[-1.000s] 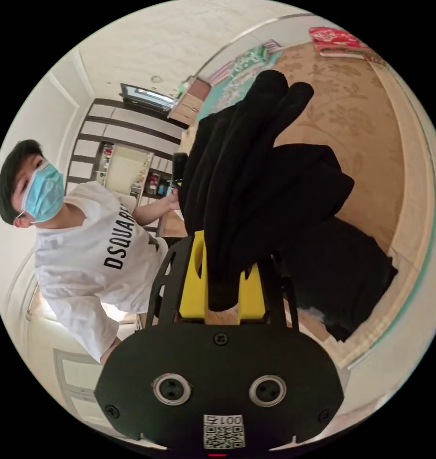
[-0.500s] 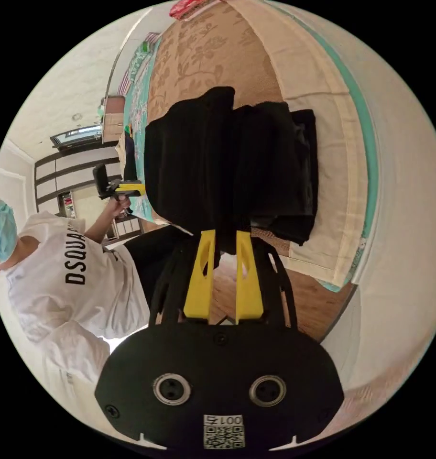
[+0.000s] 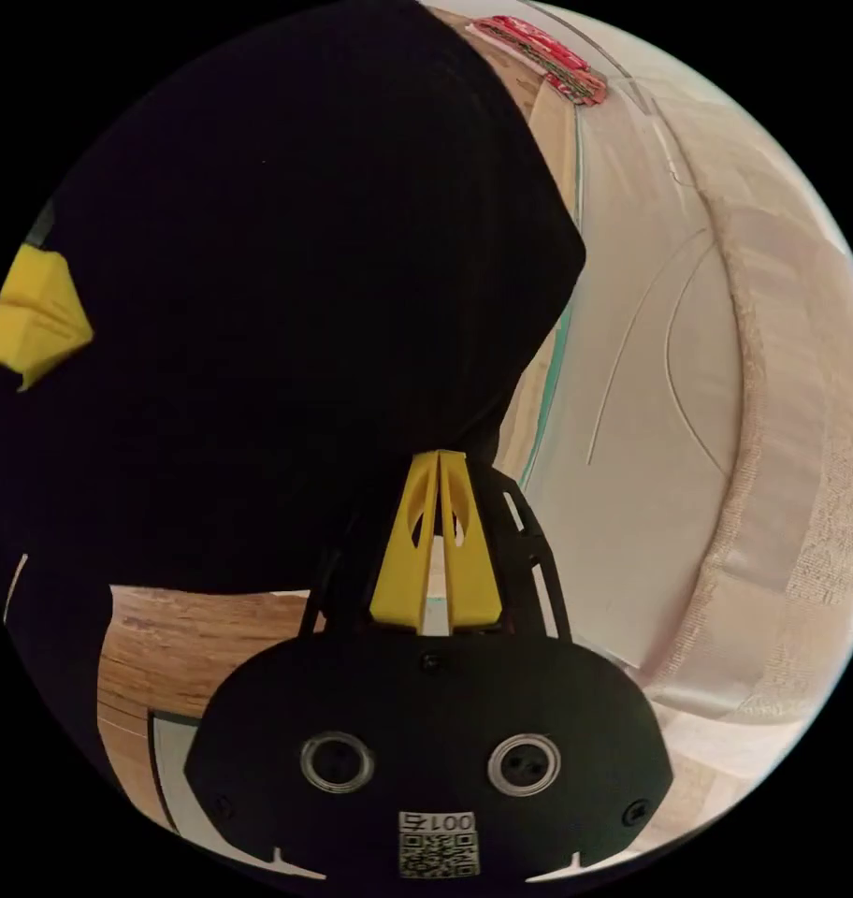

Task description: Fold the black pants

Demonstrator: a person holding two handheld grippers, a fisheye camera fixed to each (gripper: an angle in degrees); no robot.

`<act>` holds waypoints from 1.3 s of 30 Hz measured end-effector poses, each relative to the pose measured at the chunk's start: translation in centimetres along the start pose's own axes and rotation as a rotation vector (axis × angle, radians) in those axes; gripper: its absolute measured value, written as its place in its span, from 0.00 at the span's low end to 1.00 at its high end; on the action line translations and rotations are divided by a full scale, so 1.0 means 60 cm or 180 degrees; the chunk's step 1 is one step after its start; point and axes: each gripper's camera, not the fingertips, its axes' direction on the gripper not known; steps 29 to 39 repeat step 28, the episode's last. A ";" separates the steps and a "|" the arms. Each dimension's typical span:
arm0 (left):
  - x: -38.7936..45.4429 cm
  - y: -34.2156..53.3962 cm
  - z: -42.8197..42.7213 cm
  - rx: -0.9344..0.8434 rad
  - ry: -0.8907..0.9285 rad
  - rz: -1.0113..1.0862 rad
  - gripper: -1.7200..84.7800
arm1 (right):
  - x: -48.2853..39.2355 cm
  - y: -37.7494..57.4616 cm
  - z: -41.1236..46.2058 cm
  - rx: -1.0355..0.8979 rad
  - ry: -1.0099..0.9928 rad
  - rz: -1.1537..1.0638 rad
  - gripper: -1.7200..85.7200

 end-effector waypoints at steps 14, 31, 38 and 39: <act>0.403 0.056 -0.224 0.0330 -0.0579 -0.0507 0.01 | -0.137 0.065 -0.206 0.1497 -0.0095 0.1057 0.02; 0.841 0.462 -0.780 0.0879 -0.2197 -0.2360 0.03 | -0.701 -0.063 -0.582 0.3216 -0.1062 0.0076 0.09; 0.841 0.462 -0.780 0.0879 -0.2197 -0.2360 0.03 | -0.701 -0.063 -0.582 0.3216 -0.1062 0.0076 0.09; 0.841 0.462 -0.780 0.0879 -0.2197 -0.2360 0.03 | -0.701 -0.063 -0.582 0.3216 -0.1062 0.0076 0.09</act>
